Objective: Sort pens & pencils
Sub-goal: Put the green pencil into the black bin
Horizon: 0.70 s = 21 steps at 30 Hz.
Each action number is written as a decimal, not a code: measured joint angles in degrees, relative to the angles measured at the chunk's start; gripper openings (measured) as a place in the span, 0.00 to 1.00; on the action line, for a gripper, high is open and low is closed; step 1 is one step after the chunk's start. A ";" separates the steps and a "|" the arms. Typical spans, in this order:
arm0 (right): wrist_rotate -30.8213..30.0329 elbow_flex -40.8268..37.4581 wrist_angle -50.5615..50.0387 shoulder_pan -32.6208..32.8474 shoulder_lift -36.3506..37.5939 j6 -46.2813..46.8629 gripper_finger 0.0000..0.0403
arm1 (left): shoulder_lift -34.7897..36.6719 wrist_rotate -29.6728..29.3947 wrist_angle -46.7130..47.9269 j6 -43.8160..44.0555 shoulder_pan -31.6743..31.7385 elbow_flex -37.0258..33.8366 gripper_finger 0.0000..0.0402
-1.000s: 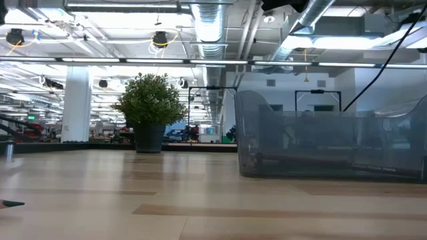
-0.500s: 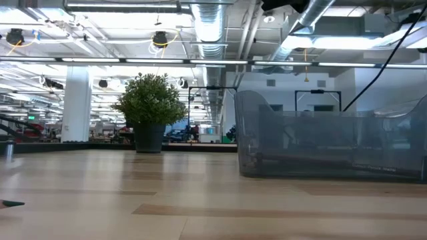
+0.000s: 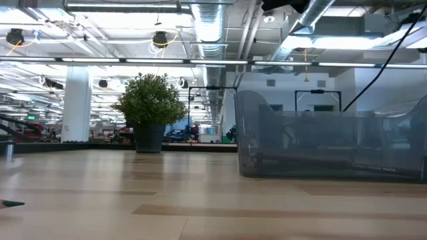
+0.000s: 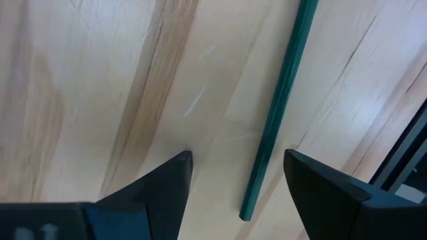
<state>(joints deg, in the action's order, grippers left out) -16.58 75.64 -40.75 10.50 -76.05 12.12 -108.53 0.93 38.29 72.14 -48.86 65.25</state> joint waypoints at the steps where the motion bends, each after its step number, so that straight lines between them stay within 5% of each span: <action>1: 0.00 0.00 0.00 0.00 0.00 -0.02 0.34 | -0.01 -0.35 0.05 0.05 0.01 0.00 0.59; 21: 0.00 0.00 0.00 0.00 0.00 -0.02 0.34 | -0.20 2.17 6.16 2.29 1.61 -0.09 0.52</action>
<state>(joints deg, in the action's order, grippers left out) -16.58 75.64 -40.75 10.50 -76.05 12.10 -108.73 3.11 44.45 74.43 -47.25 65.17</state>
